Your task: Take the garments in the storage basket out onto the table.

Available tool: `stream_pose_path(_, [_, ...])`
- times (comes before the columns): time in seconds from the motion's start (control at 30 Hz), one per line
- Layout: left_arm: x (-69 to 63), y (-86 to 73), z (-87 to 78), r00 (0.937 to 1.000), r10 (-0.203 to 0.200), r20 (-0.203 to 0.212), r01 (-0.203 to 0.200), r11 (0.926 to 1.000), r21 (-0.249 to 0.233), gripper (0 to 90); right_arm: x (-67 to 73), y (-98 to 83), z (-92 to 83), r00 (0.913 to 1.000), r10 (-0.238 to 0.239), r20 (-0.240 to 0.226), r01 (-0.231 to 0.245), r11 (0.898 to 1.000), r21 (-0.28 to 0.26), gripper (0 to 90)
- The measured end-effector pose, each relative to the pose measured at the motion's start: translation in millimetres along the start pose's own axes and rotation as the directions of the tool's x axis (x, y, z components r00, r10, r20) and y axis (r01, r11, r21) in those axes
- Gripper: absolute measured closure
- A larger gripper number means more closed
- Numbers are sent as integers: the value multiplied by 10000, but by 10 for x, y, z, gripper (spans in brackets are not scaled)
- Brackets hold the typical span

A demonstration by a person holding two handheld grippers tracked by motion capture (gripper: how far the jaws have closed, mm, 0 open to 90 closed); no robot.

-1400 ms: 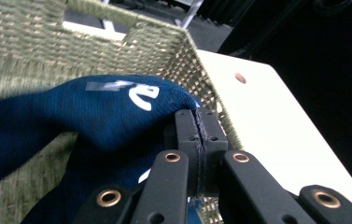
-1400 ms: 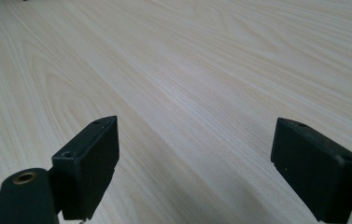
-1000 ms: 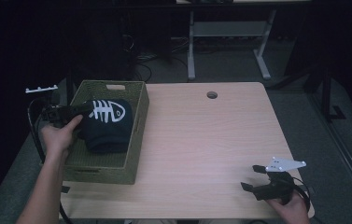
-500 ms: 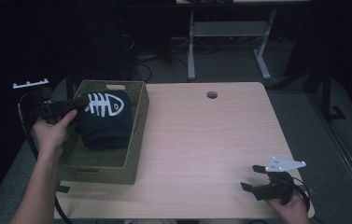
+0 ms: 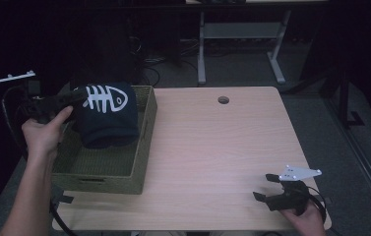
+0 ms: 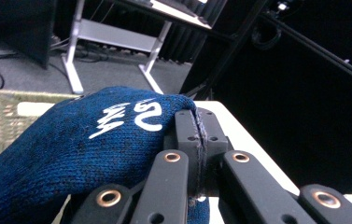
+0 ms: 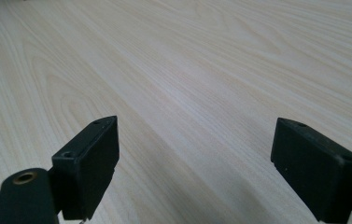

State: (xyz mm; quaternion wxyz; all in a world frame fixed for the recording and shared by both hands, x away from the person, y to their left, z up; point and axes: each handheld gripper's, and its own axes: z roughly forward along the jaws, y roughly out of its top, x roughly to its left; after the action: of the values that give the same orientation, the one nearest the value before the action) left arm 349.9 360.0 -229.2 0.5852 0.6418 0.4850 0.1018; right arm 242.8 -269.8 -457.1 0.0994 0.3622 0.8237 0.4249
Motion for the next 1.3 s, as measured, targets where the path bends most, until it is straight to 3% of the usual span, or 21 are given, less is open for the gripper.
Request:
stream_pose_path(0.27, [-252, 148, -17, 9976, 480, 498, -474, 9988, -138, 899, -1, 2, -11, 10000, -6, 16, 6, 10000, -77, 150])
stream_pose_path(0.53, [-597, 253, 85, 9871, 1078, 1185, -1072, 9942, -118, 899, -3, 5, -24, 10000, 34, 24, -34, 10000, -91, 150])
stream_pose_path(0.8, [-919, 249, 362, 9683, 1465, 2022, -1532, 9880, 178, 899, -9, 8, -38, 10000, 34, 13, -34, 9999, -165, 150])
stream_pose_path(1.3, [-1391, -56, 1045, 9205, 1223, 3711, -1618, 9838, 772, 899, -33, 11, -115, 9999, 3, 148, 4, 9991, -424, 150])
